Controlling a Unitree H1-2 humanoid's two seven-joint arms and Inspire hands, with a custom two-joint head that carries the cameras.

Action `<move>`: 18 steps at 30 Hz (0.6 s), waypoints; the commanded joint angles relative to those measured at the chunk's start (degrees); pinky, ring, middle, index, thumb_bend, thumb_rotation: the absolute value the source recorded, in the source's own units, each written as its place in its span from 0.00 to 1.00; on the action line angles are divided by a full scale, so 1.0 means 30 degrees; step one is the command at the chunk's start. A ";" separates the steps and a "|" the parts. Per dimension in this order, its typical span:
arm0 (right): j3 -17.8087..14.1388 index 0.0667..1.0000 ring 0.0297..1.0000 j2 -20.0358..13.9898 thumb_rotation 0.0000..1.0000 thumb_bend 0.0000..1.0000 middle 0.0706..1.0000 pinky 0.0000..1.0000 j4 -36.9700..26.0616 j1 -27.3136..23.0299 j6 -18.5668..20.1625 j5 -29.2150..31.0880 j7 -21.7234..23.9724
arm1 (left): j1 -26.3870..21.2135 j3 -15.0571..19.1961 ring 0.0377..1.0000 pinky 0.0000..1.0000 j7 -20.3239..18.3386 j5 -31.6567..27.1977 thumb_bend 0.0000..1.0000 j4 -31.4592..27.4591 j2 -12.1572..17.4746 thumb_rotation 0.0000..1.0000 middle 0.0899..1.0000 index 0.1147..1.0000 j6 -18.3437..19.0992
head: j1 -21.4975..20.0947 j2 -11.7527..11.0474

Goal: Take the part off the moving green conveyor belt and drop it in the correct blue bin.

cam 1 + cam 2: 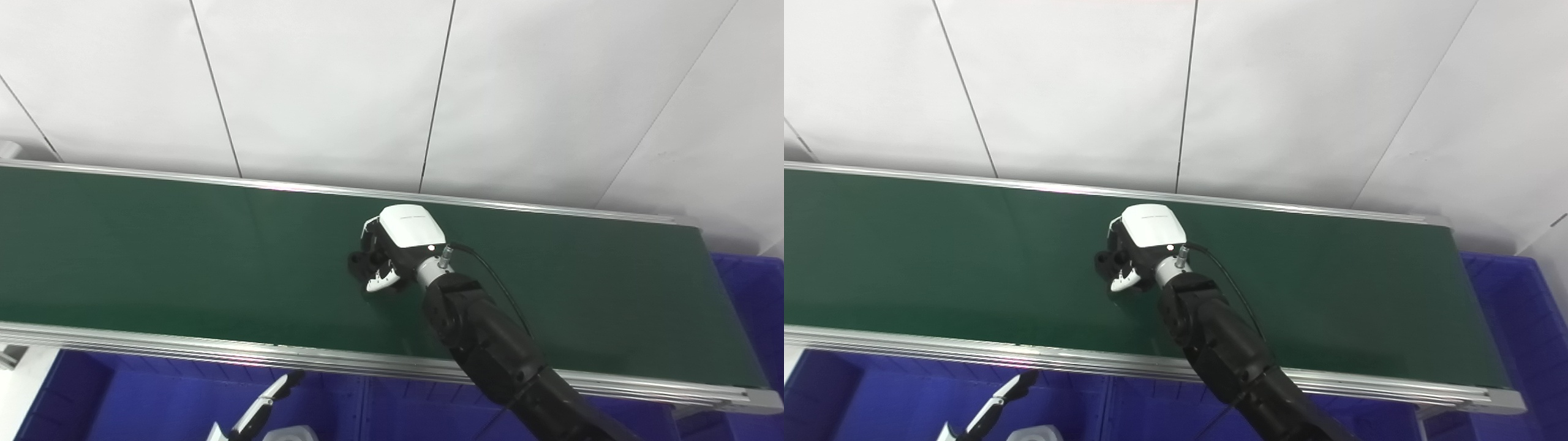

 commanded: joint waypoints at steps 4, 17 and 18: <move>0.0209 0.49 0.37 -0.0255 0.00 0.51 0.44 0.24 0.0030 0.0470 -0.0332 -0.0262 0.0229 | 0.0064 0.0213 0.88 0.84 0.0538 0.0585 0.72 -0.0364 0.0223 0.43 0.90 0.89 -0.0341 | -0.0123 0.0048; -0.0158 0.44 0.14 -0.0297 0.05 0.52 0.28 0.12 -0.0325 0.1666 -0.2188 -0.0025 -0.3239 | 0.0069 0.0224 0.88 0.84 0.0549 0.0547 0.70 -0.0470 0.0102 0.43 0.90 0.90 -0.0341 | 0.0009 0.0275; -0.0357 0.44 0.14 -0.0347 0.08 0.52 0.22 0.11 -0.0970 0.1881 -0.2163 0.0175 -0.3173 | 0.0091 0.0211 0.88 0.85 0.0551 0.0521 0.70 -0.0495 0.0087 0.43 0.90 0.90 -0.0341 | 0.0003 0.0323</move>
